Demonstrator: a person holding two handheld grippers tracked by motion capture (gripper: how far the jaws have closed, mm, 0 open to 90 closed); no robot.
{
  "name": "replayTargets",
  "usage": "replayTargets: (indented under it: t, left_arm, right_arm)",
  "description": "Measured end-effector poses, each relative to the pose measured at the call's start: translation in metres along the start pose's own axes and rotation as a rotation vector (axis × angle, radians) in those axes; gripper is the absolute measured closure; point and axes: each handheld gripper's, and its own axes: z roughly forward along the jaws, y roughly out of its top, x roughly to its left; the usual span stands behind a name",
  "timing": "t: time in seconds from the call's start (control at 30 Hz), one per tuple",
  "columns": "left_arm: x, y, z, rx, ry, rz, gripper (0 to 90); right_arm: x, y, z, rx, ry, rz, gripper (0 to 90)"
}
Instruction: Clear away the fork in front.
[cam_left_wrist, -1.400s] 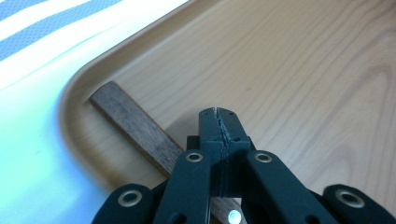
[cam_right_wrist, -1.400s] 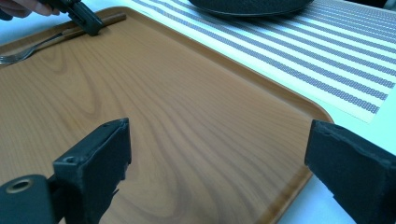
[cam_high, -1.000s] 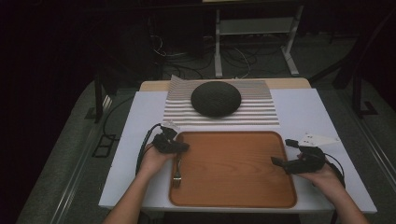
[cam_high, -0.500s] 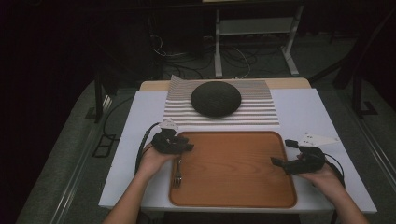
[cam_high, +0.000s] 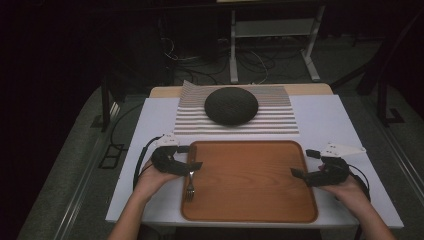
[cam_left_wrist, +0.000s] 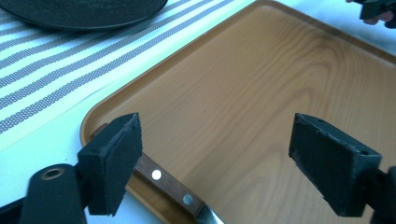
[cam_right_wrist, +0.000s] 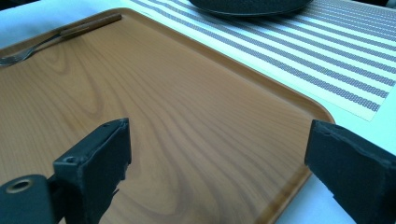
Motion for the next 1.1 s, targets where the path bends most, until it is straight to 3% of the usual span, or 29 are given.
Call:
replayTargets:
  t: [0.4, 0.67, 1.1]
  left_arm:
    - [-0.004, -0.014, -0.012, -0.013, 0.032, -0.002, 0.4]
    - [-0.006, -0.019, -0.014, -0.021, 0.032, 0.02, 0.0]
    - [-0.005, -0.019, -0.013, -0.022, 0.028, 0.017, 0.0]
  right_arm:
    - [0.0, 0.0, 0.0, 0.0, 0.006, -0.002, 7.1]
    - [0.0, 0.0, 0.0, -0.001, 0.005, -0.002, 7.1]
    - [0.0, -0.001, -0.001, -0.001, 0.004, 0.002, 7.1]
